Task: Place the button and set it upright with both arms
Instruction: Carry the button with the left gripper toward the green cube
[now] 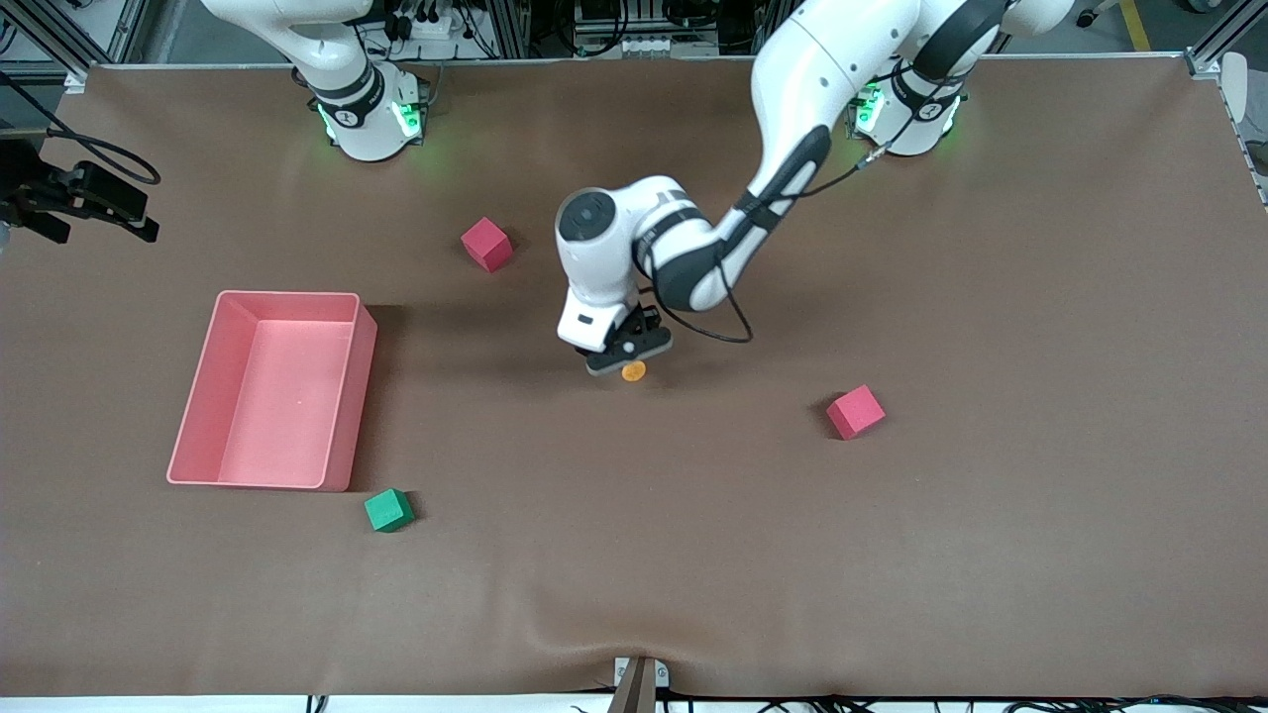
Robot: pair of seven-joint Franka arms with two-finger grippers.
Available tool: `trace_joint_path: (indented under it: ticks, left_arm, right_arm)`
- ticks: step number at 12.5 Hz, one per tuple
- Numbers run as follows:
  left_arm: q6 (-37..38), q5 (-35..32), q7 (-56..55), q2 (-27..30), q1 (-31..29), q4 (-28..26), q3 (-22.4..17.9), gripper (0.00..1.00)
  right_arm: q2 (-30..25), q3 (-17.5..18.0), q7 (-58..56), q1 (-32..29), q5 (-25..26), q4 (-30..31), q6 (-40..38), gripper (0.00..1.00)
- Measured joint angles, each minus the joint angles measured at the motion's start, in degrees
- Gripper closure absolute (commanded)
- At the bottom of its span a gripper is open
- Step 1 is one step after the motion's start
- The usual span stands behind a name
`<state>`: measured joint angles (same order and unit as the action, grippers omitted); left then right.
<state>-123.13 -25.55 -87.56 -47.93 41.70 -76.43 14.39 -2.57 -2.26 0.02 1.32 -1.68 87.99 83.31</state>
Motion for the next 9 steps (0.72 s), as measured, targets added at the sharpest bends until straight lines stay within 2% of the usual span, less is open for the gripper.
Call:
trace_joint_path:
  ticks: [6, 9]
  left_arm:
    - [0.24, -23.92, -21.7, -1.61, 5.43, -1.58, -0.36, 1.0]
    - [5.4, -27.91, -25.59, -2.33, 9.06, -2.55, -0.43, 1.0]
  right_arm:
    - [0.0, -0.01, 0.02, 0.01, 0.01, -0.09, -1.59, 0.0]
    - [0.0, 0.11, 0.03, 0.22, 0.01, -0.09, -1.62, 0.0]
